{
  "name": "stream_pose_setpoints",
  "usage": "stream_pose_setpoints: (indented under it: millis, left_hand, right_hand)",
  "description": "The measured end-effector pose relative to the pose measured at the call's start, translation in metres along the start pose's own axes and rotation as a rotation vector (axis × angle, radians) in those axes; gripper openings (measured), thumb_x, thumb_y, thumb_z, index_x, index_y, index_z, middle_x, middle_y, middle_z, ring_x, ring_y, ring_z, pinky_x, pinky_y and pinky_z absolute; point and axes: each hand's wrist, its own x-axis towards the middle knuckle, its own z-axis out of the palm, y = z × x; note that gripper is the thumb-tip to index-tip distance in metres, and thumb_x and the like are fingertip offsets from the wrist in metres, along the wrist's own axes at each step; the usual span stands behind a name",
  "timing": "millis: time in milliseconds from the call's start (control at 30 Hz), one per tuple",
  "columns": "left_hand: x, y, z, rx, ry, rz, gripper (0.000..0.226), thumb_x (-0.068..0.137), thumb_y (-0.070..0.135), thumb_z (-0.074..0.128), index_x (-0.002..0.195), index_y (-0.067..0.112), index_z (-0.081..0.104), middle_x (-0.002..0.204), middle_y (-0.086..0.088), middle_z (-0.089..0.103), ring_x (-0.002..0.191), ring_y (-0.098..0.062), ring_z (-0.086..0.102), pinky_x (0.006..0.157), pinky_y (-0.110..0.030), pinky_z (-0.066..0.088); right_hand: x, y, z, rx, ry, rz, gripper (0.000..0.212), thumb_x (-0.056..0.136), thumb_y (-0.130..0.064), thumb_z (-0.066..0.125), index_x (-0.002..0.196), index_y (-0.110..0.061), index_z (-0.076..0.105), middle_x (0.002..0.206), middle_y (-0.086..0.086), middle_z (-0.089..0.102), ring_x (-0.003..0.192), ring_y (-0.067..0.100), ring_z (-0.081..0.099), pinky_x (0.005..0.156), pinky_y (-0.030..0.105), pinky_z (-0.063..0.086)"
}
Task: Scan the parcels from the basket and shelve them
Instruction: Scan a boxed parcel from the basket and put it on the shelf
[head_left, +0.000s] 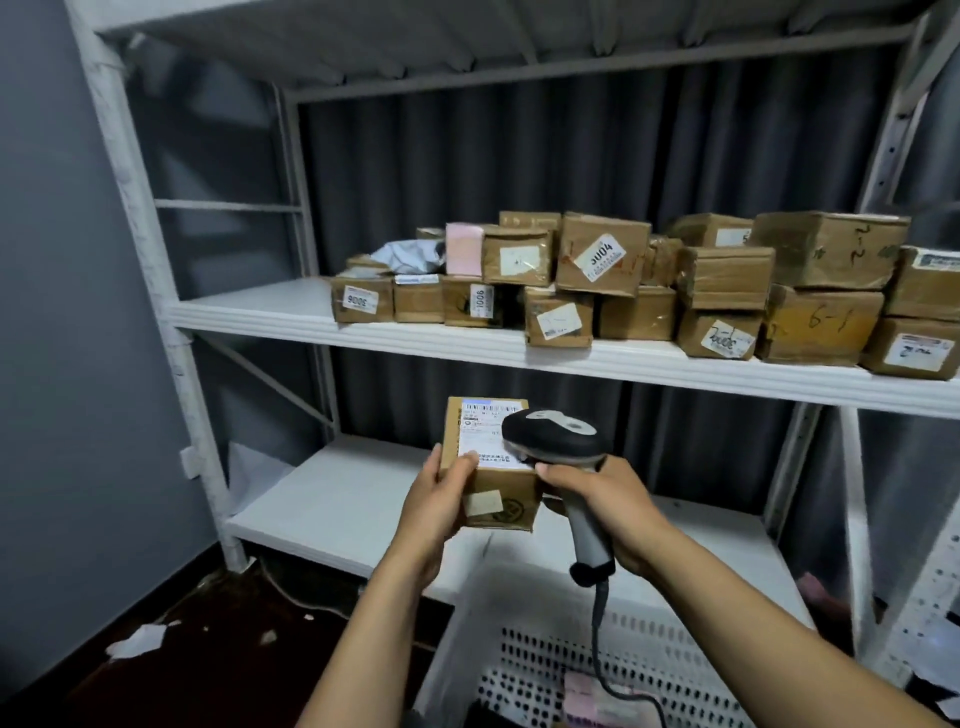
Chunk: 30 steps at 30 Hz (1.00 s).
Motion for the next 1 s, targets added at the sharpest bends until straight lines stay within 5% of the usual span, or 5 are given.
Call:
stream_pose_setpoints:
  millis: [267,400,467,733,1000]
  left_hand:
    - [0.032,0.050,-0.055,-0.095,0.211,0.043,0.052,0.085,0.038,0.068,0.133,0.038,0.048,0.109,0.004,0.069,0.086,-0.017,0.070,0.059,-0.028,0.054]
    - [0.055,0.071,-0.081,-0.220,0.320,0.045,0.049,0.082,0.032,0.074,0.123,0.021,0.051,0.107,-0.005,0.066,0.078,-0.019,0.067,0.055,-0.028,0.052]
    - [0.071,0.084,-0.094,-0.265,0.398,0.088,0.047,0.082,0.031,0.075,0.119,0.019,0.050,0.106,-0.005,0.064,0.078,-0.019,0.066,0.056,-0.029,0.052]
    - [0.161,0.156,-0.127,-0.219,0.614,0.313,0.046,0.076,0.043,0.075,0.112,0.030,0.049,0.110,-0.005,0.062,0.094,-0.024,0.063,0.091,-0.042,0.054]
    - [0.260,0.196,-0.123,-0.088,0.685,0.312,0.048,0.083,0.045,0.069,0.123,0.025,0.052,0.133,-0.014,0.045,0.084,-0.020,0.047,0.072,-0.029,0.041]
  right_hand:
    - [0.042,-0.030,0.075,-0.032,-0.111,-0.113,0.021,0.078,-0.003,0.075,0.099,-0.006,0.076,0.097,0.012,0.076,0.090,0.024,0.070,0.087,0.039,0.055]
    - [0.066,-0.051,0.099,-0.095,-0.131,-0.143,0.016,0.082,-0.002,0.073,0.097,-0.006,0.074,0.087,0.007,0.075,0.068,0.009,0.069,0.058,0.016,0.052]
    - [0.083,-0.062,0.109,-0.097,-0.130,-0.123,0.009,0.084,-0.004,0.072,0.093,-0.004,0.071,0.078,0.009,0.069,0.060,0.016,0.066,0.051,0.020,0.052]
    - [0.168,-0.094,0.112,-0.270,0.010,-0.188,0.017,0.079,-0.013,0.075,0.083,0.002,0.068,0.065,0.011,0.065,0.041,0.018,0.052,0.043,0.024,0.041]
    - [0.224,-0.100,0.109,-0.257,0.018,-0.217,0.012,0.078,-0.009,0.074,0.077,-0.001,0.065,0.063,0.010,0.060,0.044,0.019,0.047,0.044,0.023,0.036]
